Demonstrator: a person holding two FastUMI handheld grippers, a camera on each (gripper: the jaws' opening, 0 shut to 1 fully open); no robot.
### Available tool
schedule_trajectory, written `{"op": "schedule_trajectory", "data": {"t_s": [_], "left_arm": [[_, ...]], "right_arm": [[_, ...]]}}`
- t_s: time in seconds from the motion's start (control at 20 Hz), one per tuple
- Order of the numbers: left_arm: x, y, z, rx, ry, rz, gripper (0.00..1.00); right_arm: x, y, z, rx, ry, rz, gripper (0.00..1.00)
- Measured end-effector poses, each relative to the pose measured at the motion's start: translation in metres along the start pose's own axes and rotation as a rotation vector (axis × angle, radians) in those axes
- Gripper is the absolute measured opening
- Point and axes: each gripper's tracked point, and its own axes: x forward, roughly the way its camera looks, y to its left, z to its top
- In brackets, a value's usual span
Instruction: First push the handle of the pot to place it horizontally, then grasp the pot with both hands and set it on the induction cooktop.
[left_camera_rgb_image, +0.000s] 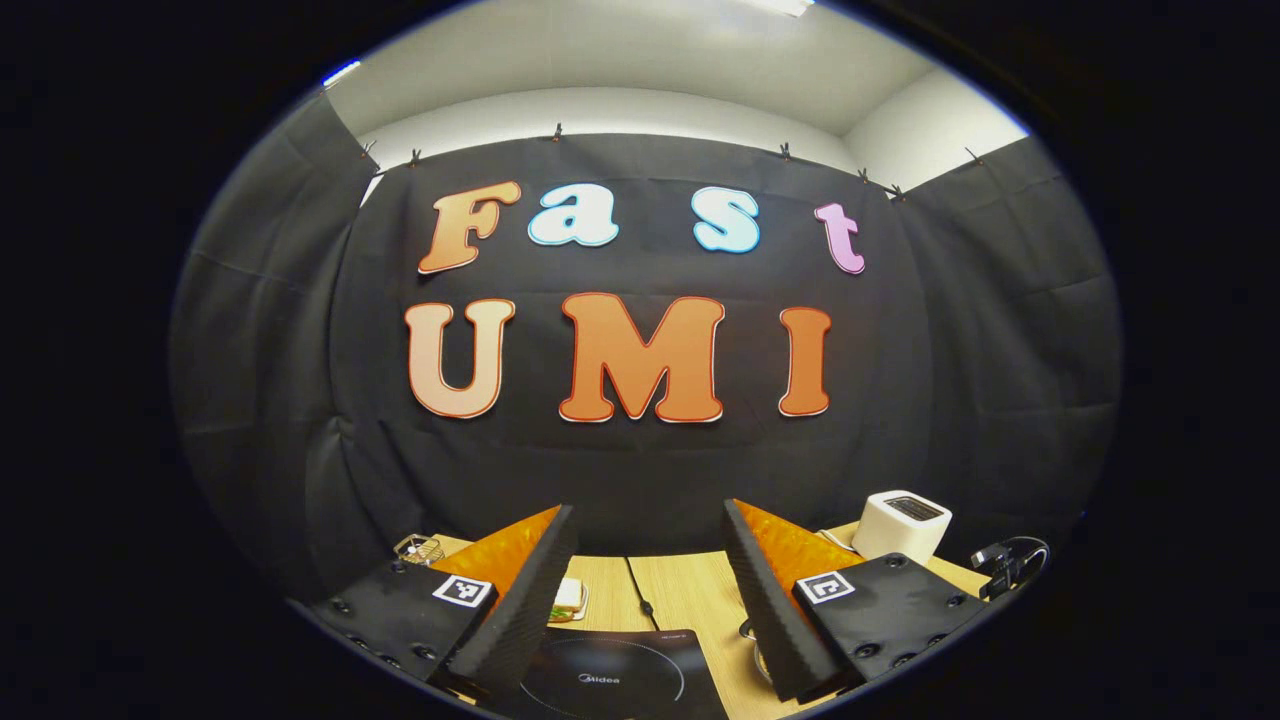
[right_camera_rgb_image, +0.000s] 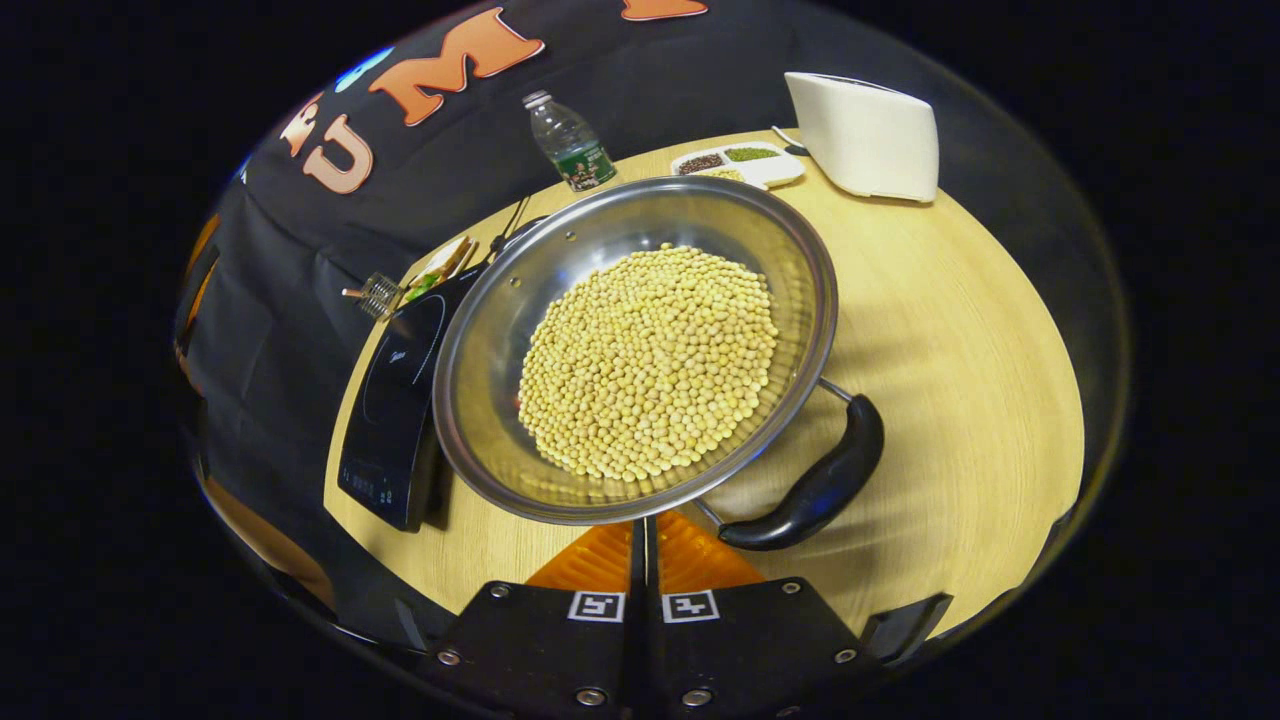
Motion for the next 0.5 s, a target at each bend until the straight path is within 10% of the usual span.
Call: {"op": "schedule_trajectory", "data": {"t_s": [0.5], "left_arm": [[0.001, 0.017, -0.007, 0.004, 0.008, 0.009, 0.98]], "right_arm": [[-0.002, -0.054, 0.031, 0.04, -0.04, -0.148, 0.0]]}}
